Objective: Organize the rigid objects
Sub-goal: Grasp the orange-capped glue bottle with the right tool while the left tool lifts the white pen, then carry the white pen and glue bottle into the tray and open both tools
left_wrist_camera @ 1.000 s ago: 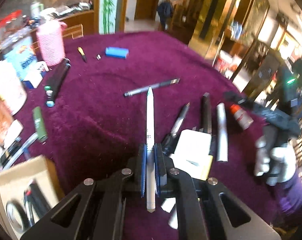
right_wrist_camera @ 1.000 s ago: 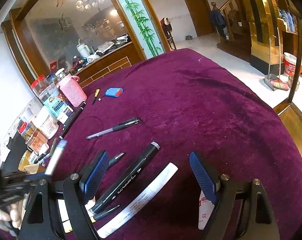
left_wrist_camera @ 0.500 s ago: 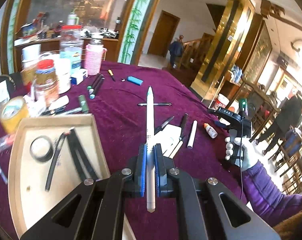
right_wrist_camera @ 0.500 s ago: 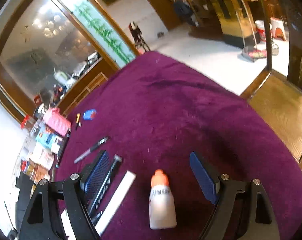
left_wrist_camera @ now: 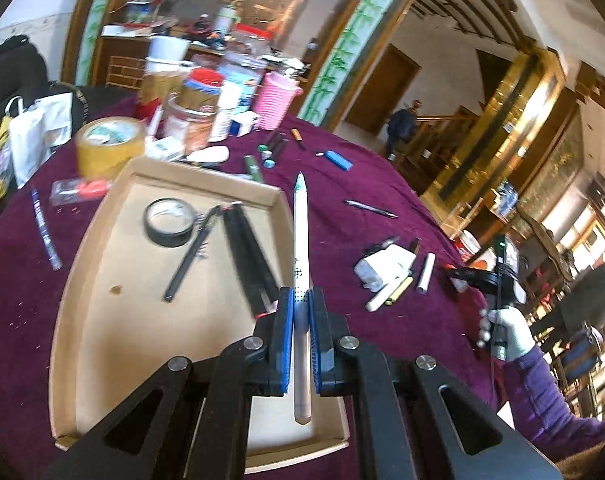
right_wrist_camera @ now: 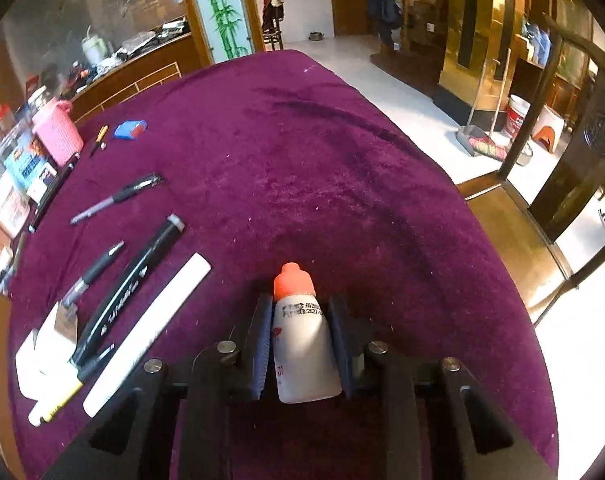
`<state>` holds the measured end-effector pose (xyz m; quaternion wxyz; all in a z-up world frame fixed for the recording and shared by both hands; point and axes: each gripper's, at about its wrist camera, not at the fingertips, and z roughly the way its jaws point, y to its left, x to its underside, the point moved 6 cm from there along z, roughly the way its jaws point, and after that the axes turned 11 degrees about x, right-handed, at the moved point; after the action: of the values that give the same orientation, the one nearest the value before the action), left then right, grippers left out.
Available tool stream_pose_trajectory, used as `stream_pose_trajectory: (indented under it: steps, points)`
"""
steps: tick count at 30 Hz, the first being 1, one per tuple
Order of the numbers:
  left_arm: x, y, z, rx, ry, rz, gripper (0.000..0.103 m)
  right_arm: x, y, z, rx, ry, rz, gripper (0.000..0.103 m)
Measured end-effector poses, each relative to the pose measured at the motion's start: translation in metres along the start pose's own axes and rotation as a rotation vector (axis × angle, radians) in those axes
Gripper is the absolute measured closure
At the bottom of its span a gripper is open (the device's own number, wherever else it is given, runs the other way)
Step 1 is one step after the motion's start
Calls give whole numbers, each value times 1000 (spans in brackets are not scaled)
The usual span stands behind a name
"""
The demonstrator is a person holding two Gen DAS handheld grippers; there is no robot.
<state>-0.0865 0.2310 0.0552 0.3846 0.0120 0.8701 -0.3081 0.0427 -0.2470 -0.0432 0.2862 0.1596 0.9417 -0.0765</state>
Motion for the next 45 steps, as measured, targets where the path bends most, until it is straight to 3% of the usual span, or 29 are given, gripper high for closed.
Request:
stream_pose_trajectory:
  steps: [3, 6, 11, 17, 25, 33, 35, 36, 40, 45]
  points:
    - [5, 17, -4, -27, 2, -40, 96, 5, -2, -7, -37, 5, 11, 74]
    - [9, 37, -3, -58, 23, -92, 96, 10, 0, -25, -147, 9, 59, 74]
    - [14, 67, 7, -148, 94, -136, 96, 12, 34, -69, -258, -38, 13, 74]
    - [8, 94, 23, -251, 177, -151, 96, 26, 111, -117, -424, -41, -109, 73]
    - [-9, 113, 44, -304, 249, -125, 96, 72, 233, -147, -634, 71, -284, 73]
    - [-8, 119, 55, -288, 271, -140, 91, 113, 332, -159, -720, 150, -428, 72]
    - [-6, 119, 50, -287, 259, -139, 73, 121, 354, -159, -723, 169, -458, 72]
    - [-6, 118, 46, -281, 248, -140, 69, 125, 361, -158, -725, 180, -469, 72]
    - [-2, 115, 24, -255, 202, -146, 65, 143, 390, -152, -724, 225, -514, 72]
    - [3, 111, -9, -223, 133, -153, 54, 152, 409, -143, -688, 226, -554, 72]
